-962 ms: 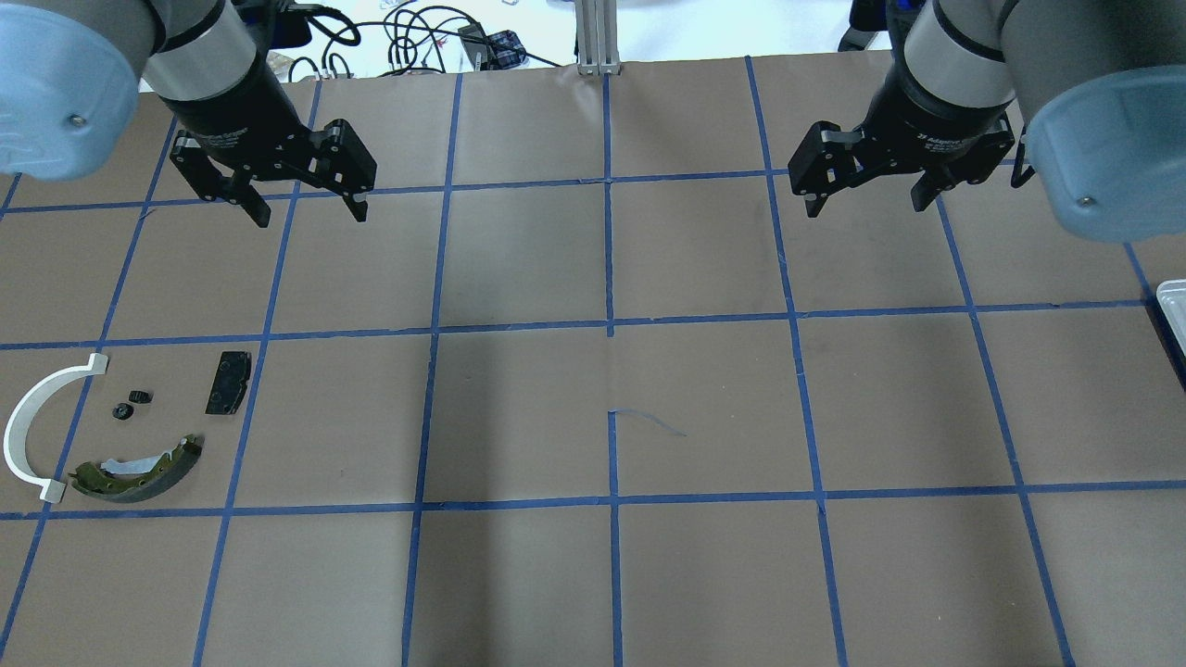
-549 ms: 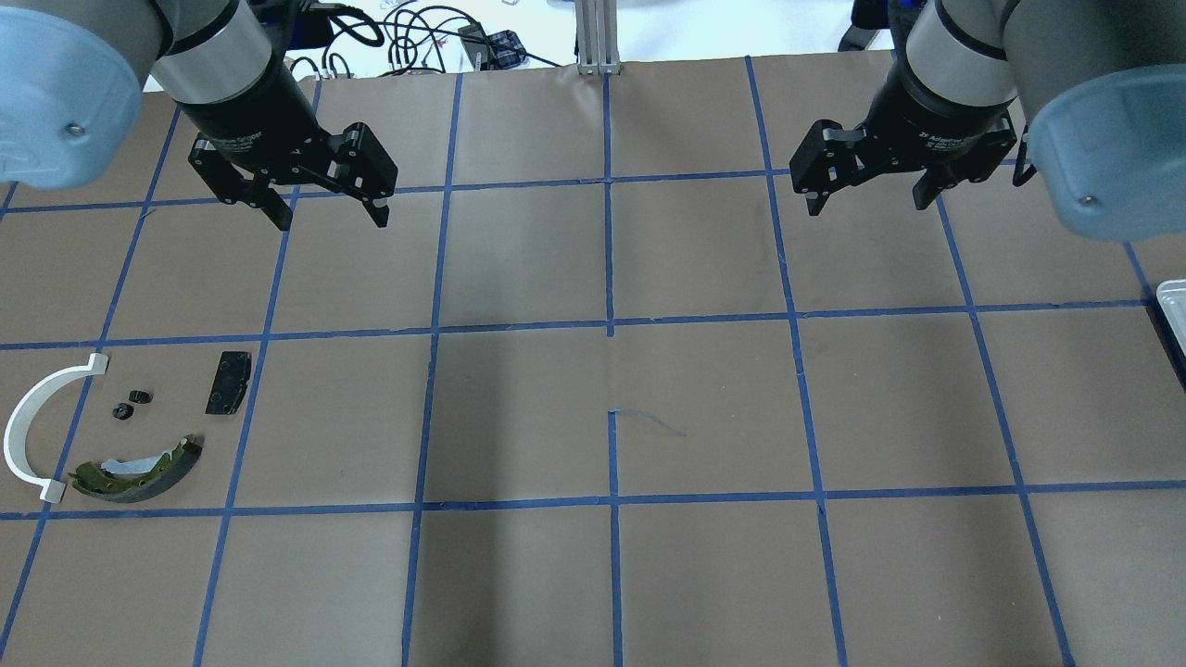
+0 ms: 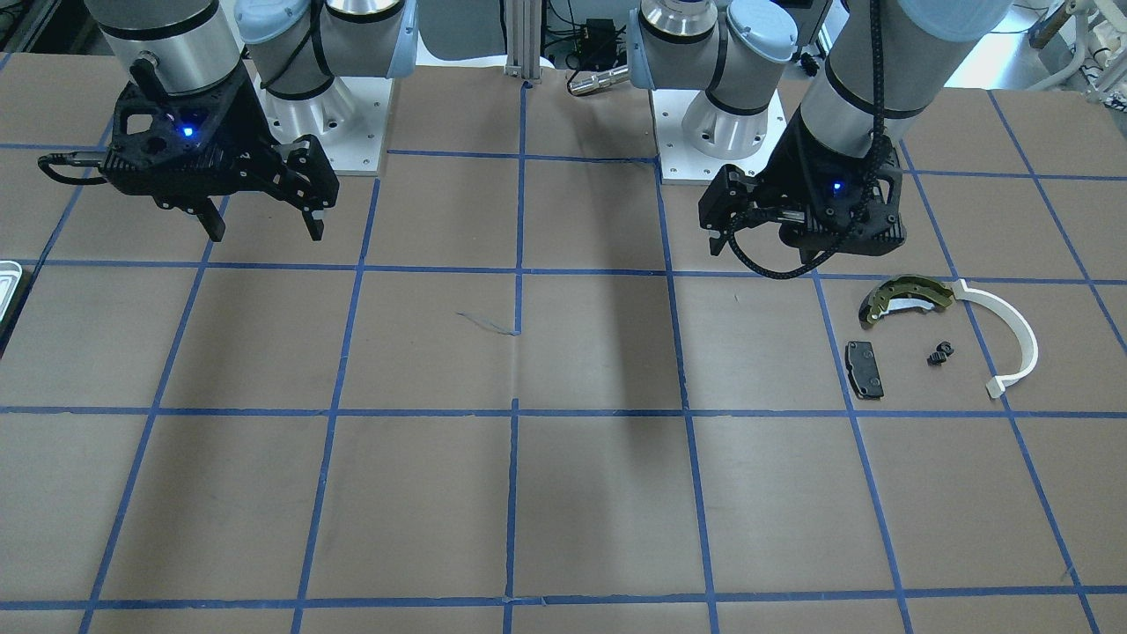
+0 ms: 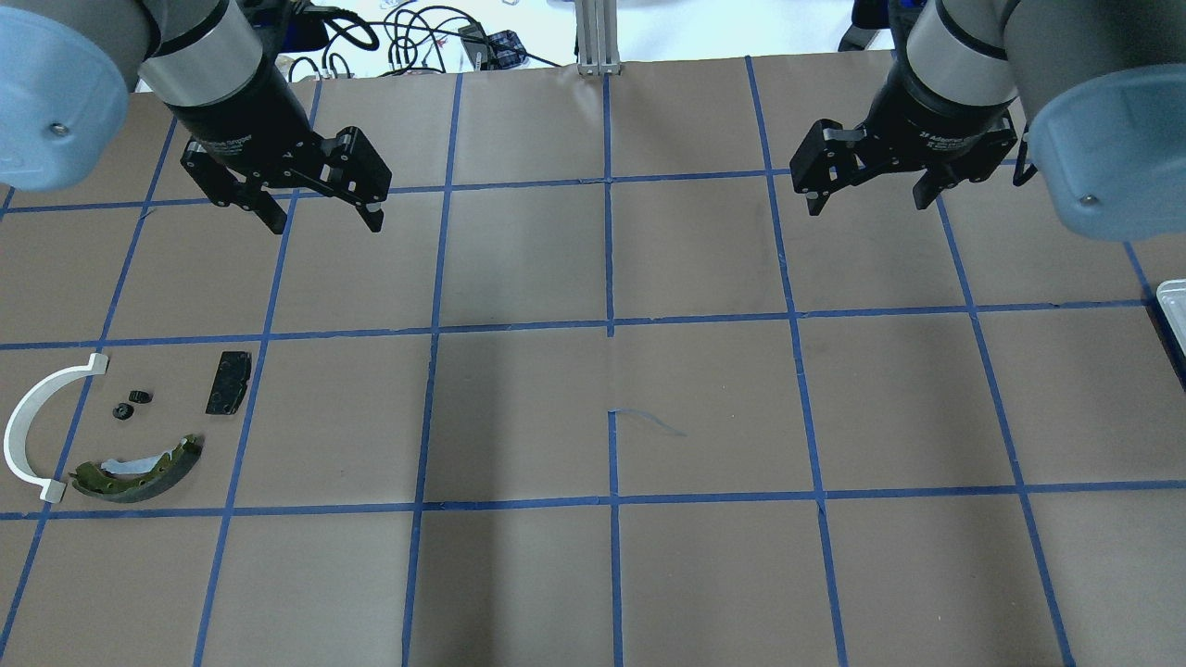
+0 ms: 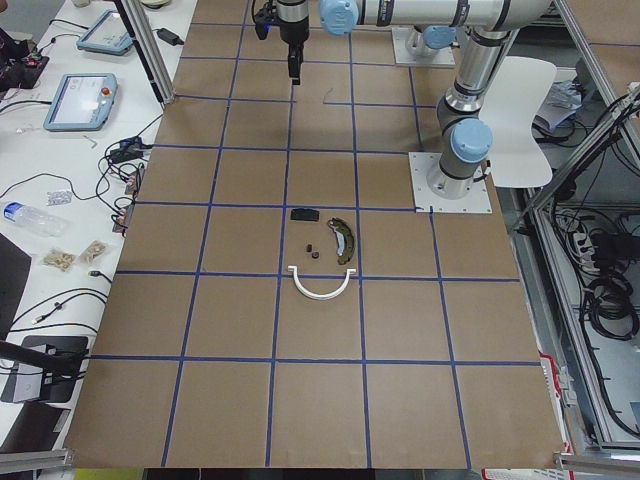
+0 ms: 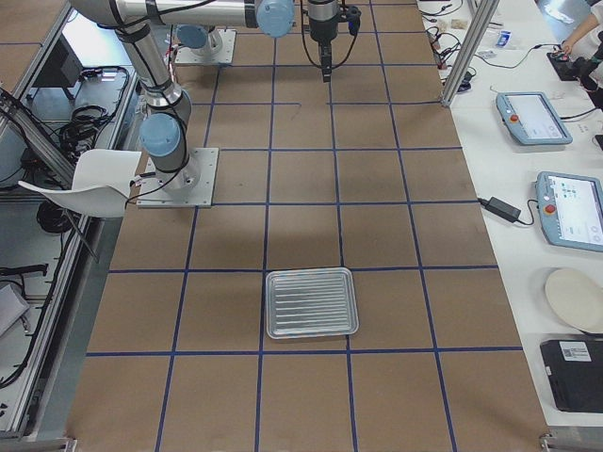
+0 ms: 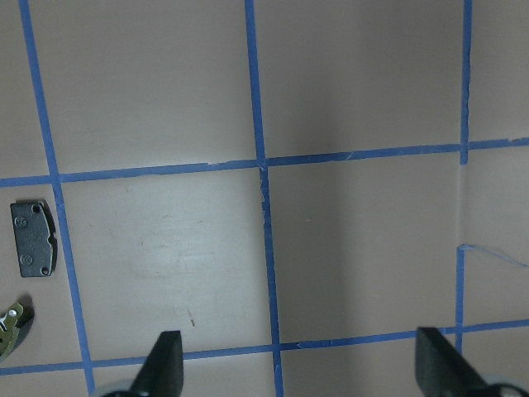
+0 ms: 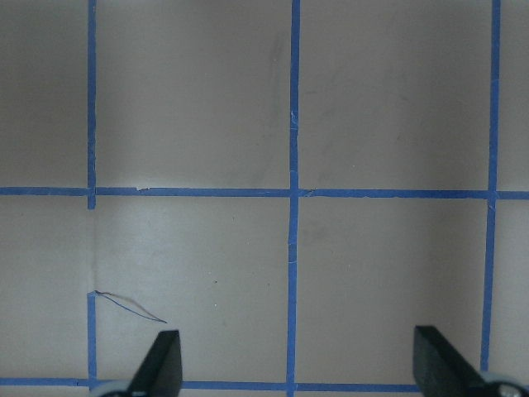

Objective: Place bearing gear from tray to pile

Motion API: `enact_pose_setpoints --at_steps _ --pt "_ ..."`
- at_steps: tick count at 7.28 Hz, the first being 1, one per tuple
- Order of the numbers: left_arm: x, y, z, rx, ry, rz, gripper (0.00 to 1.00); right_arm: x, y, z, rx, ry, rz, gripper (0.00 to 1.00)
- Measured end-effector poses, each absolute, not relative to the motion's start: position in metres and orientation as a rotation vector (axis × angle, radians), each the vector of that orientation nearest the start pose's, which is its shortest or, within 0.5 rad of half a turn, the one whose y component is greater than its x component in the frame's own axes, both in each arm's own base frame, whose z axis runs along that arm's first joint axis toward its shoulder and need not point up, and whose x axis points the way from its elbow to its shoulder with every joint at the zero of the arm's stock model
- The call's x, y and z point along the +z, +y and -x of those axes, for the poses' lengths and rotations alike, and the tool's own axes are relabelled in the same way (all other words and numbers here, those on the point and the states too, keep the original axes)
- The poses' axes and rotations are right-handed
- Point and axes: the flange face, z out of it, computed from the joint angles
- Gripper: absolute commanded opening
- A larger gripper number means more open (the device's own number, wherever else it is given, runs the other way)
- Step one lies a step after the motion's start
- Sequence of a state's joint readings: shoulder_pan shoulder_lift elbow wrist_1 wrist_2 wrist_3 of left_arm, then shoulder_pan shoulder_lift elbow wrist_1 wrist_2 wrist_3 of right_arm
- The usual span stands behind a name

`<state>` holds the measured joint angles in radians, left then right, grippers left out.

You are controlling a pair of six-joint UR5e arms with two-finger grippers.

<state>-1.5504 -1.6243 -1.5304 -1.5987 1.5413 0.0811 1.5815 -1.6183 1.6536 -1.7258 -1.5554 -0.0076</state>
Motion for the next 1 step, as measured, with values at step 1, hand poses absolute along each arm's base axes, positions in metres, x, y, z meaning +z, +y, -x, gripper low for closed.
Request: enact_pose_setpoints --at_steps 1 --pt "0.4782 -0.5123 0.1227 0.068 3.149 -0.093 1.00 0.4861 -0.4811 -0.1400 -0.186 3.120 0.030 1.00"
